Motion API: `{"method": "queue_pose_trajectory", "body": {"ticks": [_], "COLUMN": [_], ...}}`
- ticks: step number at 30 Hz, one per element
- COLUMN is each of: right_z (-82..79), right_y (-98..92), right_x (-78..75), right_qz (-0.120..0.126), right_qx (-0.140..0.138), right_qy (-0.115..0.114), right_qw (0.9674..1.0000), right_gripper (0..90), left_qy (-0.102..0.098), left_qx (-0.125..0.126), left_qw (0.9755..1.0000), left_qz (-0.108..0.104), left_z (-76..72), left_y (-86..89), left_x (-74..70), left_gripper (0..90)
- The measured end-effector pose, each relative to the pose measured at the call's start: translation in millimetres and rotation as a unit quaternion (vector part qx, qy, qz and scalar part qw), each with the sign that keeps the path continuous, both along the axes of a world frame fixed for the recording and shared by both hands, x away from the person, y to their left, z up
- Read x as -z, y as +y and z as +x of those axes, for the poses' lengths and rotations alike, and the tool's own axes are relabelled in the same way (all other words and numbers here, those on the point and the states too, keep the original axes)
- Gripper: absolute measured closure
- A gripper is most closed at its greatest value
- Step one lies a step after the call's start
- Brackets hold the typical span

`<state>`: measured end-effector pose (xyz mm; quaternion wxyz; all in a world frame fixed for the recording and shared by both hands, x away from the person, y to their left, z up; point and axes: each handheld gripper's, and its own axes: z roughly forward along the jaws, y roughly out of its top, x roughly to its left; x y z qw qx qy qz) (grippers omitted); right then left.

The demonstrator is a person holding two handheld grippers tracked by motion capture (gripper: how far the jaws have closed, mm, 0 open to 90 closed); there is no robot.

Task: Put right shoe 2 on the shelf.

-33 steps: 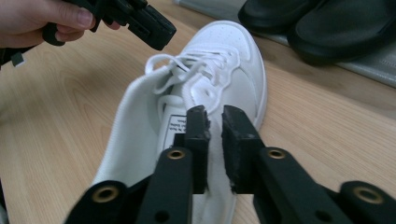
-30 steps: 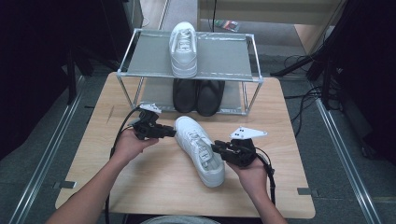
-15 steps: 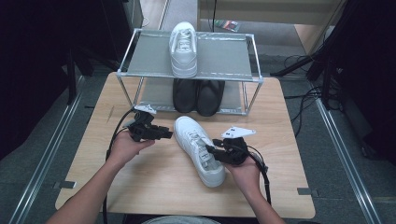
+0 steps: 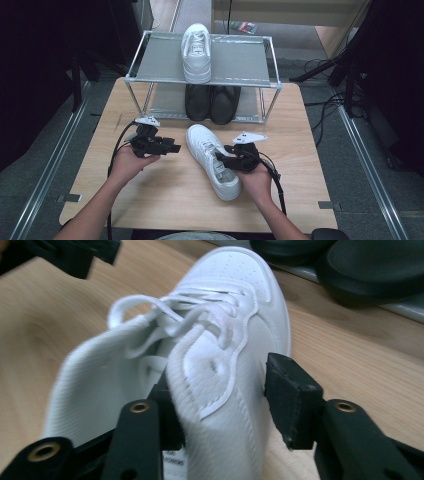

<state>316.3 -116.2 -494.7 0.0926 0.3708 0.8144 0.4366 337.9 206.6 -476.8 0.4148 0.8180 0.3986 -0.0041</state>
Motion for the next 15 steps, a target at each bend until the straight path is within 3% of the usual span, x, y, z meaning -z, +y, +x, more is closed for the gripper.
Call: {"method": "queue_pose_trajectory", "body": {"ticks": [4,11,15], "right_z": [3.0,2.1,4.5], "right_y": [1.7,1.5,-1.3], "right_x": [3.5,2.8,2.5], "right_qz": [0.002,0.003,0.011], "right_qx": [0.009,0.025,0.027], "right_qy": [-0.003,-0.016,-0.011], "right_qw": [1.0000,0.9996,0.9995], "right_gripper": [59.8,78.9,82.3], "left_qy": [-0.004,-0.005,-0.009], "left_qx": [-0.003,-0.013,-0.021], "left_qw": [1.0000,0.9999,0.9997], "left_qz": [0.005,0.003,-0.001], "left_z": [-2.9,-5.1,-5.5], "left_y": [0.6,9.8,13.9], "left_x": [0.3,0.4,-0.4], "left_gripper": [50.9,49.1,48.3]}}
